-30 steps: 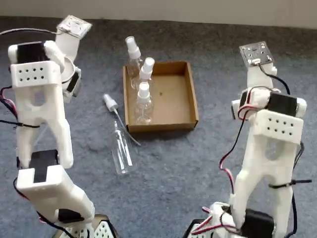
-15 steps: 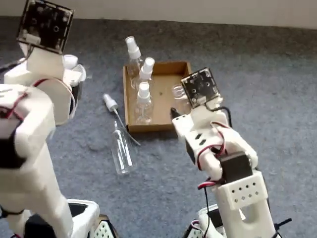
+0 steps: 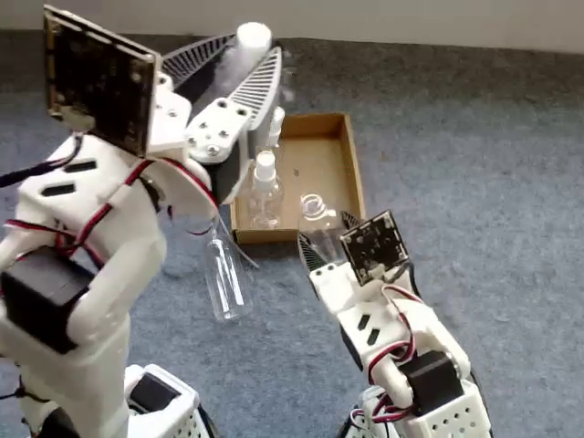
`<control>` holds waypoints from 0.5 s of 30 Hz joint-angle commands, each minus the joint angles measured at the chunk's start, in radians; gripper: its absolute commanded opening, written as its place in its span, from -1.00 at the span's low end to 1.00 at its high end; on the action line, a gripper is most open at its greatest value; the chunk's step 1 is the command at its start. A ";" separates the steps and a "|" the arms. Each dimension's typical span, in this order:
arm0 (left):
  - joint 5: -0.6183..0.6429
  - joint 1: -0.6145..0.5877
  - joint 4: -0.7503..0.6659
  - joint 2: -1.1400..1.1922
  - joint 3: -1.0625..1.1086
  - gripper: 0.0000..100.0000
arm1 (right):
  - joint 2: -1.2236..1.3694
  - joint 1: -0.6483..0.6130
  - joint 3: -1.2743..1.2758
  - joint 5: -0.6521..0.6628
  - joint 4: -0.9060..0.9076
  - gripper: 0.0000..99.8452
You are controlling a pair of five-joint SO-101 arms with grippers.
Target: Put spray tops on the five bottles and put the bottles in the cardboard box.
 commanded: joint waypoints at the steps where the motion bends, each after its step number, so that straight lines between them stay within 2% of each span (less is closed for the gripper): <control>1: 0.008 0.091 -0.230 -0.010 0.145 -0.89 | -0.140 -0.008 0.081 -0.061 -0.125 -0.92; 3: 0.009 0.120 -0.282 -0.010 0.189 -0.90 | -0.209 -0.007 0.166 -0.075 -0.183 -0.99; 8: 0.009 0.168 -0.361 -0.010 0.262 -0.99 | -0.311 -0.004 0.308 -0.080 -0.216 -0.99; 15: 0.011 0.176 -0.368 -0.018 0.344 -0.99 | -0.302 -0.004 0.308 -0.080 -0.225 -0.99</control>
